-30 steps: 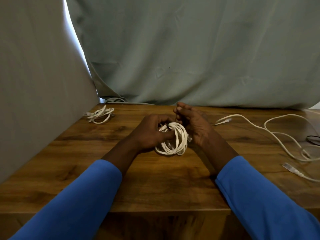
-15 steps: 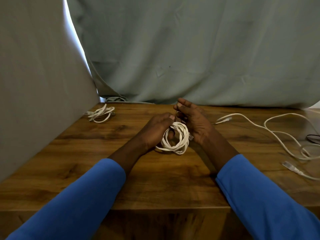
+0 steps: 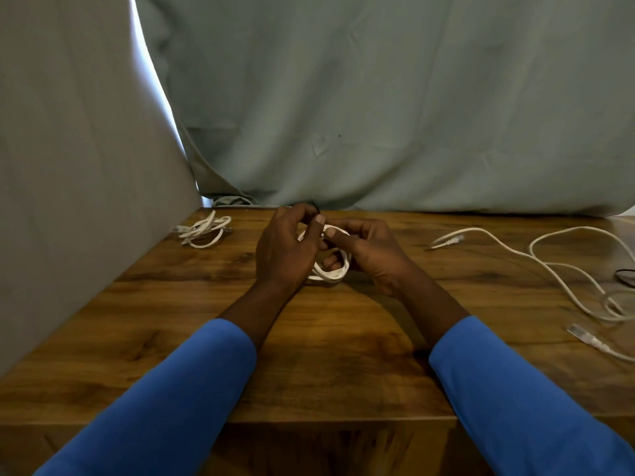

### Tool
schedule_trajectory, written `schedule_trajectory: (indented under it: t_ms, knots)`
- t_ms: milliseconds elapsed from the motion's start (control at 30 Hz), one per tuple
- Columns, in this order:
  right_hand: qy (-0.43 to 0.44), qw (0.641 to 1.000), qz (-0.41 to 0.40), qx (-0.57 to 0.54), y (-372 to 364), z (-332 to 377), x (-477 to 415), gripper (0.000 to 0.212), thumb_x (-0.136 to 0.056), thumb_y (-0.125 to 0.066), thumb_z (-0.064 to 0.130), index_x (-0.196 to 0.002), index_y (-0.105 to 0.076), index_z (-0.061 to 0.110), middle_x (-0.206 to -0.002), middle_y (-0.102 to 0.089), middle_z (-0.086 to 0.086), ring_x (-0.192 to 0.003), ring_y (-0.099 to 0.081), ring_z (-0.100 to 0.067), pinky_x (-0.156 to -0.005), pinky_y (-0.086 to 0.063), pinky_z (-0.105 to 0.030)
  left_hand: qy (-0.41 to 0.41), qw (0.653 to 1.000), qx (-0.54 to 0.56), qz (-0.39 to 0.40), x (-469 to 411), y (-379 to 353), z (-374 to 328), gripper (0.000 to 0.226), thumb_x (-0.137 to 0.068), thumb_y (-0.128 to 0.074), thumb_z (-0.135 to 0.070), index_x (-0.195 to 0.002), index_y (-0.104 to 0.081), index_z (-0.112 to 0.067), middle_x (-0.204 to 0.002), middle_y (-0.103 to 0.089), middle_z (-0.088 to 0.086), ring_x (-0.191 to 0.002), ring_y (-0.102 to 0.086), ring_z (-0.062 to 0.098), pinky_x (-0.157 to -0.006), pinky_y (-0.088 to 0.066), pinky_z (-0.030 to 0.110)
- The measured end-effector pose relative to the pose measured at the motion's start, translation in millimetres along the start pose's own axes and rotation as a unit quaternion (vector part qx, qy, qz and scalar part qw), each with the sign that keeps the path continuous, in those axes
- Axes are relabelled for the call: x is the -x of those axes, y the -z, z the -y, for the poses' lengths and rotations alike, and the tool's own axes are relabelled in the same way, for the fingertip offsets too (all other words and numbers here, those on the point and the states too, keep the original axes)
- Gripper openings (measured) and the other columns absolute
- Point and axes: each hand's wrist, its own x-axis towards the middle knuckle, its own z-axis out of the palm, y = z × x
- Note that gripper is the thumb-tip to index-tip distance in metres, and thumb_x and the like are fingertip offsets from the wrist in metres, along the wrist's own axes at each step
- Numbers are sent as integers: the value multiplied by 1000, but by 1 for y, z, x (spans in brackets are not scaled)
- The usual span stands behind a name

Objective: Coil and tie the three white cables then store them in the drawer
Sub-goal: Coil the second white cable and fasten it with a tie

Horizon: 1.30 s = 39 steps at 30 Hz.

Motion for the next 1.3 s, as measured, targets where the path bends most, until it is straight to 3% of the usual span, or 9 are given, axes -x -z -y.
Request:
schedule_trajectory:
  t_ms: [100,233,433,567,733,967,1067,1167,1300]
  knots:
    - [-8,1000,-19,10,1,-2,-4,19,-99,-67,9,-114,-73,1,-81,-76,-13,-55,-69,-19,-58,-61,-30,-51,999,-7,-3,-3,3,1,7,-97,-66,-28,-102,-71,-30,-103,-60,-10,-91,-61,6,-77,-55,34]
    - [-29,999,-40,2,5,-5,-6,16,-98,-69,10,-109,-75,-1,-81,-75,-16,-51,-66,-19,-54,-60,-29,-78,996,10,35,-4,4,0,7,-96,-70,-20,-102,-73,-19,-99,-68,-8,-89,-67,3,-76,-58,31]
    - [-62,995,-75,-32,4,-7,1,16,-99,-63,0,-107,-71,-11,-71,-70,-15,-46,-59,-14,-47,-52,-22,-2,992,20,127,-2,9,-1,14,-96,-67,-16,-95,-79,-23,-83,-75,-14,-77,-70,-1,-65,-52,15]
    - [-52,995,-83,-30,3,-8,0,17,-95,-69,3,-103,-73,-12,-87,-73,-27,-67,-66,-26,-59,-58,-29,1,990,44,133,-1,13,-3,13,-96,-70,-26,-93,-81,-20,-80,-76,-11,-75,-71,1,-68,-55,23]
    - [-50,995,-85,2,3,-4,2,15,-97,-66,3,-101,-74,-10,-90,-72,-32,-60,-62,-25,-50,-54,-25,23,986,48,160,-3,15,0,17,-82,-86,-17,-97,-79,-21,-87,-78,-8,-80,-74,6,-71,-60,30]
    - [-15,993,-92,70,5,-6,-5,13,-96,-71,11,-97,-78,0,-81,-77,-15,-64,-71,-22,-57,-60,-30,2,988,-3,152,-3,12,-1,29,-77,-85,-13,-98,-68,-24,-84,-74,-9,-74,-70,1,-64,-58,21]
    - [-84,993,-75,-46,2,-3,-6,32,-103,-61,18,-104,-70,-12,-77,-70,-25,-54,-64,-26,-49,-56,-30,-15,991,-14,133,-1,12,-1,30,-74,-82,-10,-96,-69,-25,-81,-72,-10,-71,-67,2,-63,-56,23]
    - [-163,975,-71,-134,9,0,-6,32,-105,-50,19,-111,-67,-7,-93,-73,-22,-74,-72,-28,-67,-65,-38,-36,991,-15,131,1,12,-2,30,-74,-82,-10,-97,-69,-25,-84,-71,-12,-75,-67,2,-65,-54,20]
    - [-238,962,-22,-131,18,4,0,24,-101,-52,2,-88,-71,-3,-72,-75,-14,-58,-73,-20,-51,-61,-28,-79,987,-8,142,5,13,-8,29,-79,-82,-10,-101,-69,-24,-90,-71,-14,-83,-68,1,-70,-54,16]
